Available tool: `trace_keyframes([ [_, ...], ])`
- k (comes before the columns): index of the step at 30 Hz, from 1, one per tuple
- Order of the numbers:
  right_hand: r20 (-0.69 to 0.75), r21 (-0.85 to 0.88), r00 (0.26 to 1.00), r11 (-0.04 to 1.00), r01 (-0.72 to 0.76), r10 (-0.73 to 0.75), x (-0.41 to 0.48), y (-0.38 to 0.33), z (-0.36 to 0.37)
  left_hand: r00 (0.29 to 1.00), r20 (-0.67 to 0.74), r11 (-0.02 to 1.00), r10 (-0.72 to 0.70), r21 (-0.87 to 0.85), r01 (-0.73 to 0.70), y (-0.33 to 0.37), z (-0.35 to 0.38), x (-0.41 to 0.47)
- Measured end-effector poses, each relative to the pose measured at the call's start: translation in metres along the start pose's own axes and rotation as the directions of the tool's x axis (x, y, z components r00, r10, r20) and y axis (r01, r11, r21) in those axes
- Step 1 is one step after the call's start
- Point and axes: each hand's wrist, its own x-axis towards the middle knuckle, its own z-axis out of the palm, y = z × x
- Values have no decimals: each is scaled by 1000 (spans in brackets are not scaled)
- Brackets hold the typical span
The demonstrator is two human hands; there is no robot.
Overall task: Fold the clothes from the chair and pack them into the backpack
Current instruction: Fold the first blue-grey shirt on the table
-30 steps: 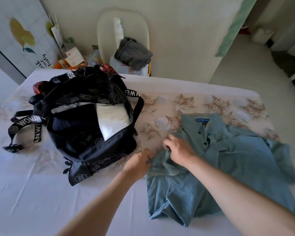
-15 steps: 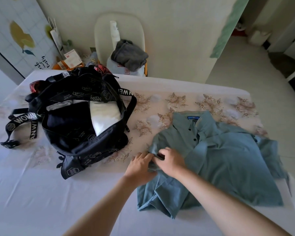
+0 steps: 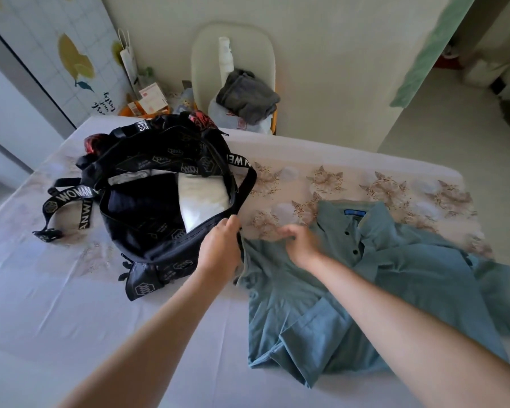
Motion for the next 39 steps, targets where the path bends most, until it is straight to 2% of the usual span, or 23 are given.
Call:
trace_keyframes([
  [2, -15, -310, 996, 948, 74, -83, 8, 11, 0, 981, 89, 984, 174, 10, -176, 4, 14, -4],
  [4, 48, -477, 988, 865, 155, -150, 18, 24, 5, 932, 218, 949, 289, 62, -309, 6, 33, -8],
  [5, 85, -512, 982, 838, 189, -169, 23, 29, 8, 910, 299, 939, 288, 100, -330, 4, 41, -7],
  [7, 140, -539, 966, 801, 260, -219, 29, 37, 13, 859, 483, 907, 171, 264, -329, 1, 50, -2],
  [8, 155, -552, 960, 785, 281, -235, 30, 39, 14, 842, 531, 862, 94, 380, -335, 2, 52, 1],
  [10, 137, -515, 958, 808, 286, -251, 29, 41, 12, 857, 516, 772, -3, 545, -326, 10, 53, 3],
  [12, 77, -404, 962, 874, 272, -263, 26, 42, 7, 876, 481, 747, -48, 599, -288, 21, 53, 1],
  [15, -7, -342, 948, 892, 295, -317, 12, 54, -9, 906, 424, 773, -17, 580, -257, 31, 58, -5],
  [17, -58, -389, 934, 869, 304, -353, -2, 72, -29, 921, 359, 819, 148, 478, -318, 39, 59, -10],
  [19, -44, -464, 941, 841, 279, -336, -19, 93, -53, 893, 372, 869, 253, 318, -379, 57, 61, -18],
  [21, 28, -540, 955, 799, 262, -294, -37, 114, -75, 842, 511, 951, 171, 137, -277, 80, 67, -30],
  [23, 107, -590, 965, 766, 254, -238, -53, 130, -90, 729, 684, 979, 20, 135, -154, 96, 77, -44],
  [24, 139, -612, 965, 747, 260, -222, -60, 138, -94, 702, 712, 971, -23, 183, -153, 99, 84, -51],
  [28, 206, -716, 948, 623, 315, -242, -76, 149, -94, 750, 656, 920, -84, 341, -195, 102, 101, -77],
  [32, 219, -770, 948, 556, 314, -232, -78, 141, -88, 771, 628, 946, -100, 301, -122, 100, 102, -90],
  [36, 278, -708, 936, 612, 352, -216, -74, 129, -83, 884, 464, 997, -50, 78, 16, 97, 86, -92],
  [39, 302, -664, 933, 660, 352, -194, -64, 117, -87, 944, 329, 995, 12, 94, -46, 96, 65, -74],
])
